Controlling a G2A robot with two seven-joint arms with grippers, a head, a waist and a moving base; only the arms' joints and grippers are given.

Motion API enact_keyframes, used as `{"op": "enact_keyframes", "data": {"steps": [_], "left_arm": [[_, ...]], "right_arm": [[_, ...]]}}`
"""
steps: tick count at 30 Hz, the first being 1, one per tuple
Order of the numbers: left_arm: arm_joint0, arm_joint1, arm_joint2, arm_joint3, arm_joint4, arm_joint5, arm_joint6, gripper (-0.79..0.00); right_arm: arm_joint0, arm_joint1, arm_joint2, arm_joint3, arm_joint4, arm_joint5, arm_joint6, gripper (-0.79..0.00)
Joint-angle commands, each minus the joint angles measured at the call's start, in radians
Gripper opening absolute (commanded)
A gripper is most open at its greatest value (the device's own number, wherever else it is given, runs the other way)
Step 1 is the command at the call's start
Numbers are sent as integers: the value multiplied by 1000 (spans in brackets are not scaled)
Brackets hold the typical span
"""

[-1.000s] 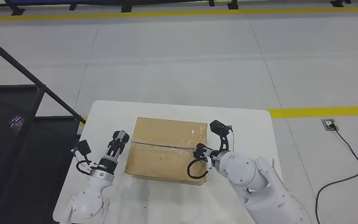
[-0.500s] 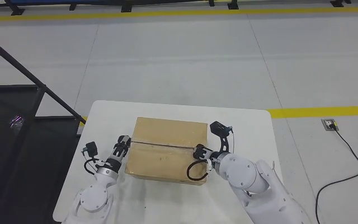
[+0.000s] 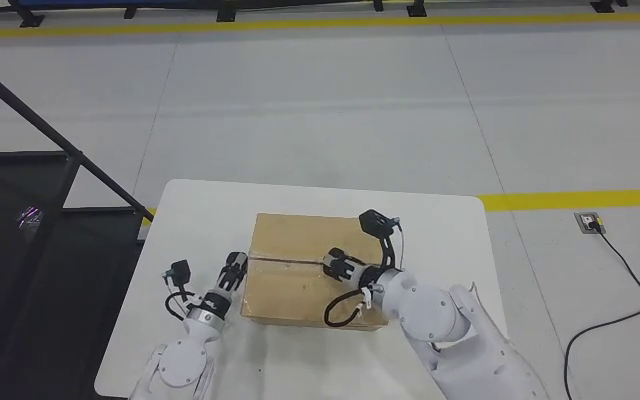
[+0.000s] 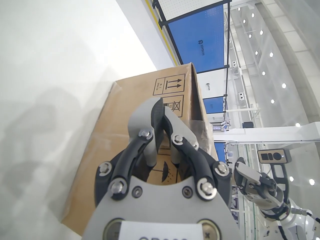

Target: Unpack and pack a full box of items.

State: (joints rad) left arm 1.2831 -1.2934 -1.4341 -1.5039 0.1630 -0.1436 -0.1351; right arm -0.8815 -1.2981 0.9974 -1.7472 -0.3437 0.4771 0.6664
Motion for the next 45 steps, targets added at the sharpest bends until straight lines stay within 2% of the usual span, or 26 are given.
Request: {"op": "enact_keyframes", "data": {"steps": [1,10,18,27,33,37,45], "left_arm": [[6,0,5,-5,20,-5,13,-785],[53,1,-11,-34,46,-26,59,-785],[69,1,-19,-36,41,-33,58,-785],[67,-1,-14,-34,36,-37,61,-785],[69,-1,-17,-32,33,-40,58,-785],[68,-1,-23,-32,28,-41,53,-785],[57,-1,-29,-30,18,-37,40,-785]], "right_arm": [[43,-11,-32,62,19,-8,1,-785],[242,-81,-171,346,136,-50,13,-785],[336,-137,-253,481,210,-123,-4,-785],[451,-225,-361,639,302,-229,-17,-785],[493,-276,-407,714,323,-277,-57,-785],[514,-298,-423,755,326,-280,-29,-785],[518,-307,-421,759,283,-243,24,-785]]}}
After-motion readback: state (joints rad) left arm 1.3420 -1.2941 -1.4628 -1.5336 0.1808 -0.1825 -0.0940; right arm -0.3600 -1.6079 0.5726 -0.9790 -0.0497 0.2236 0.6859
